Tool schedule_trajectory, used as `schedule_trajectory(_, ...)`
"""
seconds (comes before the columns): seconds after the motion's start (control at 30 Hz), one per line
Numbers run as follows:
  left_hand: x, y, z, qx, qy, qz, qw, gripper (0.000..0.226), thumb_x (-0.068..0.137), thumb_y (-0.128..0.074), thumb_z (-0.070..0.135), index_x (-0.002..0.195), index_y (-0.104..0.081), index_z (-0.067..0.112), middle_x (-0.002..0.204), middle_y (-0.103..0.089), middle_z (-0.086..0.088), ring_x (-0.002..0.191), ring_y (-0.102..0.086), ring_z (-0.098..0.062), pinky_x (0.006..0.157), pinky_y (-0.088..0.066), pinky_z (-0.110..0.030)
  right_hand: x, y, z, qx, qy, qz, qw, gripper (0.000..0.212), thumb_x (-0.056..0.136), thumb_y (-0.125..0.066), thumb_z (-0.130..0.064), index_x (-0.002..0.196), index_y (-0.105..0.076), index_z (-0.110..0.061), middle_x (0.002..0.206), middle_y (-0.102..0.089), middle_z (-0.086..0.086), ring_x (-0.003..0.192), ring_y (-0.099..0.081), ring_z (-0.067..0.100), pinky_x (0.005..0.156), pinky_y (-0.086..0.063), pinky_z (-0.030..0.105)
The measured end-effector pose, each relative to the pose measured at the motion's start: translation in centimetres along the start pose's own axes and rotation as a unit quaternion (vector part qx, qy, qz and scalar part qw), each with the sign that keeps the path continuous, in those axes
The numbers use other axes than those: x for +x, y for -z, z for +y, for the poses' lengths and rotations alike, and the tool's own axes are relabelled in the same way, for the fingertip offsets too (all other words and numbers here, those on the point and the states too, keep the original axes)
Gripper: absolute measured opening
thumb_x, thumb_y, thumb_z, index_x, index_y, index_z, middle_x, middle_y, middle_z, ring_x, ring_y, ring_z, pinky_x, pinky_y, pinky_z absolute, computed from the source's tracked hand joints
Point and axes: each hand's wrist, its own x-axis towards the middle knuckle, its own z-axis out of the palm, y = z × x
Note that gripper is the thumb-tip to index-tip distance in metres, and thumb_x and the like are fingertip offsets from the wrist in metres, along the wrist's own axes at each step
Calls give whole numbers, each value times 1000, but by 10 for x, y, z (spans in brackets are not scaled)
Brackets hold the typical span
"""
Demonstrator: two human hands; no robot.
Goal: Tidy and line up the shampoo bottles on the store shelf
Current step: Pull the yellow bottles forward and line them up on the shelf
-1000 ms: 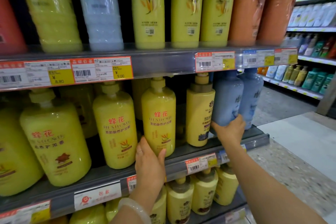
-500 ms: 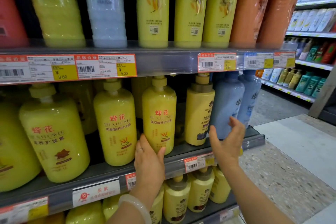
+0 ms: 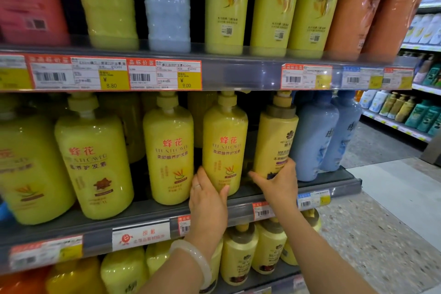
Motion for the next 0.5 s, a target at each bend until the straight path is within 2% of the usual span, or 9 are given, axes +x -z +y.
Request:
schedule_trajectory(0.17, -1, 2, 1, 2, -3, -8, 1000, 76, 89, -53, 37, 145, -9, 11, 149, -25, -10, 137, -26, -23, 112, -27, -36, -2, 1, 6, 1, 18, 5, 1000, 91, 51, -87, -39, 124, -39, -15, 118, -56, 8, 111, -54, 26, 93, -48, 44)
schedule_trajectory(0.3, -3, 7, 0, -6, -5, -38, 999, 77, 92, -47, 40, 147, 0, 14, 155, -14, -7, 142, -15, -21, 115, -16, -33, 0, 2, 6, -8, 47, 3, 999, 104, 44, -90, -40, 129, -36, -14, 122, -51, 11, 116, -48, 28, 97, -45, 51)
schedule_trajectory(0.4, -7, 16, -5, -31, -31, -58, 997, 71, 93, -46, 38, 147, -6, 14, 154, -16, -5, 141, -15, -19, 115, -16, -31, -2, 3, 2, -11, 46, 2, 999, 110, 45, -91, -37, 133, -30, -13, 127, -46, 13, 121, -42, 30, 101, -40, 52)
schedule_trajectory(0.5, -9, 31, -15, -53, -75, -65, 994, 60, 95, -45, 36, 145, -20, 15, 148, -27, -4, 136, -26, -18, 113, -23, -30, -3, 8, 2, 1, 54, -13, 998, 108, 49, -89, -37, 135, -28, -13, 132, -42, 14, 125, -39, 31, 105, -37, 50)
